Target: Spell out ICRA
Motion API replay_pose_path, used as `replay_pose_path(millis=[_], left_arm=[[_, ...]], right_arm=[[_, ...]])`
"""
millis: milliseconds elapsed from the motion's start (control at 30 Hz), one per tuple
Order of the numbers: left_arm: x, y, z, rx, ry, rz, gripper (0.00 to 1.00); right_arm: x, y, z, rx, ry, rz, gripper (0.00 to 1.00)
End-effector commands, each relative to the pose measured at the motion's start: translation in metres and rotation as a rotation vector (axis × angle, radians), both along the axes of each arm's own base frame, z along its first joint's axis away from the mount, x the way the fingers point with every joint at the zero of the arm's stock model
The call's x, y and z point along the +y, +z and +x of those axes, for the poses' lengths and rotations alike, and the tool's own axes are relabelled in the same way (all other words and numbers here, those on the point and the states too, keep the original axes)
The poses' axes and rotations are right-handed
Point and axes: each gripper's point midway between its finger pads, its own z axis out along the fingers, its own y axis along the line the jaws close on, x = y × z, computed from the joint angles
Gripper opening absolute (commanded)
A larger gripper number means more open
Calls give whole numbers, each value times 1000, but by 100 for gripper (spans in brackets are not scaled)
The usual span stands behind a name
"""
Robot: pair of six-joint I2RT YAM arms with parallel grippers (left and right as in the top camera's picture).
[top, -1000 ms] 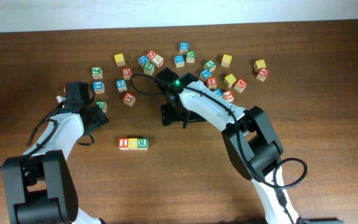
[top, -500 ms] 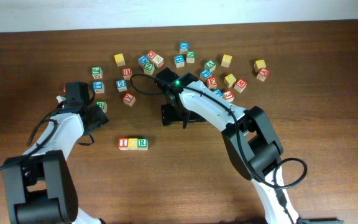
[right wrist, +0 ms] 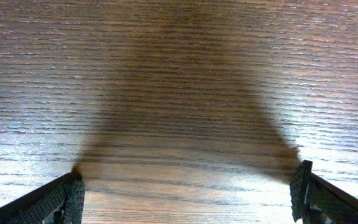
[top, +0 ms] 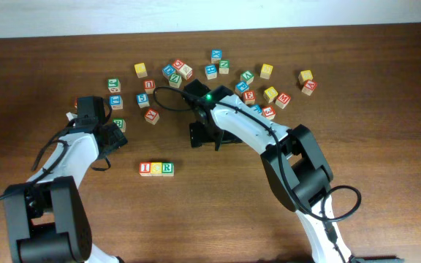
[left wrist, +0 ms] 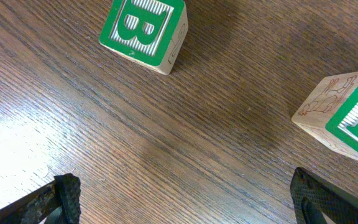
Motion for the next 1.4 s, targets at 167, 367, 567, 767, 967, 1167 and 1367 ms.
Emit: replay_pose_path(millis=[167,367,567,767,967,1167,1367], left_arm=[[0,0,2,-1,2,-1,99],[0,0,2,-1,2,-1,99],[0,0,2,-1,2,-1,99],[0,0,2,-1,2,-1,99],[0,0,2,-1,2,-1,99],[0,0,2,-1,2,-1,99],[0,0,2,-1,2,-1,99]], right_arm=[[-9,-11,-1,8,-8,-38,98],[-9,-11,-1,8,-8,-38,98],[-9,-11,-1,8,-8,-38,98],[-9,-11,-1,8,-8,-38,98],[-9,-11,-1,8,-8,-38,98],[-6,-11,3,-8,-8,-27,98],[3,-10,16,-59,-9,10,98]])
